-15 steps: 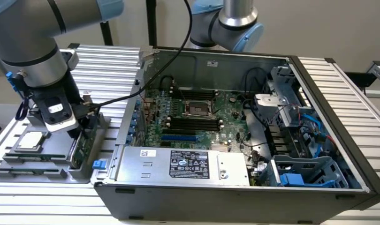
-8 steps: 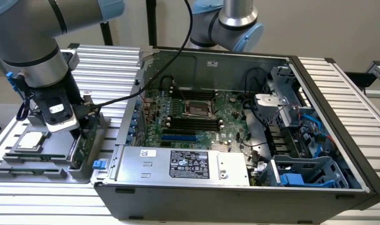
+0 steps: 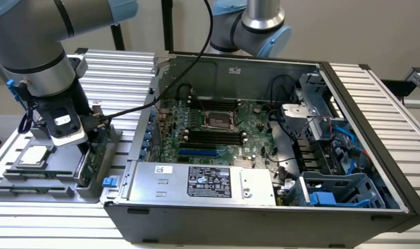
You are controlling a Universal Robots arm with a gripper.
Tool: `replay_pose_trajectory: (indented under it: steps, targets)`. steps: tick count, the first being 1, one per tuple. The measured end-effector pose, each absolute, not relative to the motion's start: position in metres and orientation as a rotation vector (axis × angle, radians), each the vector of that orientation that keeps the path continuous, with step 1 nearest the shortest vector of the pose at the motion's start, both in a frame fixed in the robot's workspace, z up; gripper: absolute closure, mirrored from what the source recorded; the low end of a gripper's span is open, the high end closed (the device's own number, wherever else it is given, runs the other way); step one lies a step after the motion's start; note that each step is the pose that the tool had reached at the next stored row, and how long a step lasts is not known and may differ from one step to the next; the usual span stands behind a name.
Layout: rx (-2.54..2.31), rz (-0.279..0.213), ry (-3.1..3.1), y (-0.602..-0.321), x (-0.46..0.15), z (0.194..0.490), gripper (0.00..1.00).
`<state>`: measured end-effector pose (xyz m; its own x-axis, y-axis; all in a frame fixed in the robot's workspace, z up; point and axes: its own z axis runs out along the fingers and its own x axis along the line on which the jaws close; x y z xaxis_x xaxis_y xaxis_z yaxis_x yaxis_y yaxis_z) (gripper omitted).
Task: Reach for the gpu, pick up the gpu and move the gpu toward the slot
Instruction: 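Pick up the gpu and move the gpu toward the slot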
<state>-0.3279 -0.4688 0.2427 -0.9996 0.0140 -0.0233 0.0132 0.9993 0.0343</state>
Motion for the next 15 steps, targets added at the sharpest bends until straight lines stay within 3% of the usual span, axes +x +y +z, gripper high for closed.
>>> replay_pose_trajectory:
  steps: [15]
  targets:
    - [0.022,0.054,3.136,-0.4691,-0.3275,0.2492,0.74]
